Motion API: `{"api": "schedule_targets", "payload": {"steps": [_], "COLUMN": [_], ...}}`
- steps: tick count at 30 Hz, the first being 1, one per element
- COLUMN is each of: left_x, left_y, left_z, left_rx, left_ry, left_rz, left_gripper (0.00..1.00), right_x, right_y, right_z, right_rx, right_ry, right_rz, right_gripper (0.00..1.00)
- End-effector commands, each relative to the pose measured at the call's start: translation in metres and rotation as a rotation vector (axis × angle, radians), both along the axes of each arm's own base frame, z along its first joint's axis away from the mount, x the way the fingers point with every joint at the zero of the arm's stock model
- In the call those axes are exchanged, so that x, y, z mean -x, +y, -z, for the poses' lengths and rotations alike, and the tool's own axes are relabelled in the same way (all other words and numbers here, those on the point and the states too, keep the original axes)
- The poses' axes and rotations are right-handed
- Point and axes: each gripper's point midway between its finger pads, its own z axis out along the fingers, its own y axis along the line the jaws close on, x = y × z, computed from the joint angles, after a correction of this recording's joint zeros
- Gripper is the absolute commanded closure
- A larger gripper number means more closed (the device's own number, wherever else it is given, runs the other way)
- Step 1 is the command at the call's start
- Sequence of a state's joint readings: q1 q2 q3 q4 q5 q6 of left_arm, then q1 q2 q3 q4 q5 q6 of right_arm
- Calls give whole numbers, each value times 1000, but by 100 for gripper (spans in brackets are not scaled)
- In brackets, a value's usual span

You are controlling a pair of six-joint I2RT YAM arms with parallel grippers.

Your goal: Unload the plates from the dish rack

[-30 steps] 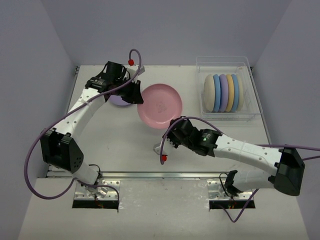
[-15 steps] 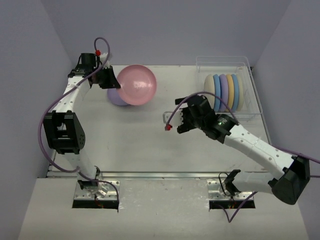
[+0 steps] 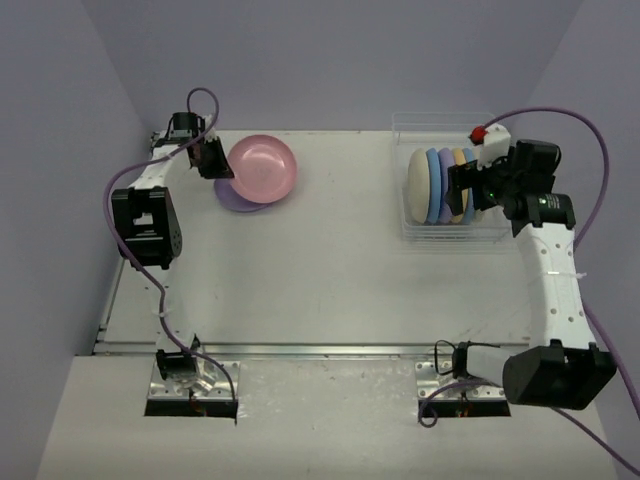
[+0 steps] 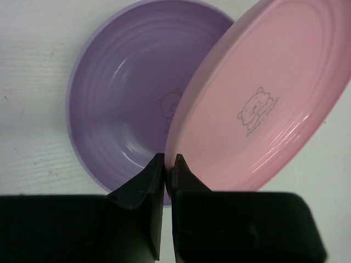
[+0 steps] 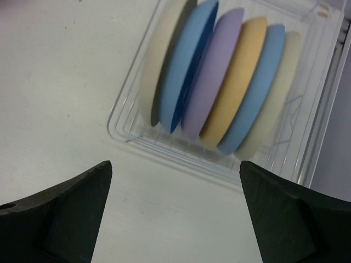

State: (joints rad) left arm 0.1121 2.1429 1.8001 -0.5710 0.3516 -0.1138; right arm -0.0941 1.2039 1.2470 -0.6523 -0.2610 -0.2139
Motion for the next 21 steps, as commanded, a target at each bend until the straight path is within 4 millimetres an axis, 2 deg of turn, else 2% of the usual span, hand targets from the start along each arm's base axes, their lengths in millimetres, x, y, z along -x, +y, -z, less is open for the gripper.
{"api": "schedule_targets", "payload": {"steps": [1, 6, 11, 13, 18, 21], "left_x": [-22, -16, -7, -5, -2, 0], "left_y": [29, 40, 49, 51, 54, 53], "left_z": [-20, -4, 8, 12, 14, 8], "left_rx": [34, 59, 51, 47, 34, 31], "left_ry": [-79, -47, -22, -11, 7, 1], "left_rz": [-62, -76, -111, -117, -125, -124], "left_gripper": [100, 100, 98, 87, 50, 40], "right_x": [10, 9, 3, 0, -9, -17], "right_y": [0, -24, -39, -44, -52, -56], "right_z": [-11, -17, -29, -30, -34, -41], "right_rx": [-302, -375, -487, -515, -534, -534], "right_ry": [55, 54, 63, 76, 87, 90], "right_rz": [54, 104, 132, 135, 154, 154], "right_gripper": [1, 2, 10, 16, 29, 38]}}
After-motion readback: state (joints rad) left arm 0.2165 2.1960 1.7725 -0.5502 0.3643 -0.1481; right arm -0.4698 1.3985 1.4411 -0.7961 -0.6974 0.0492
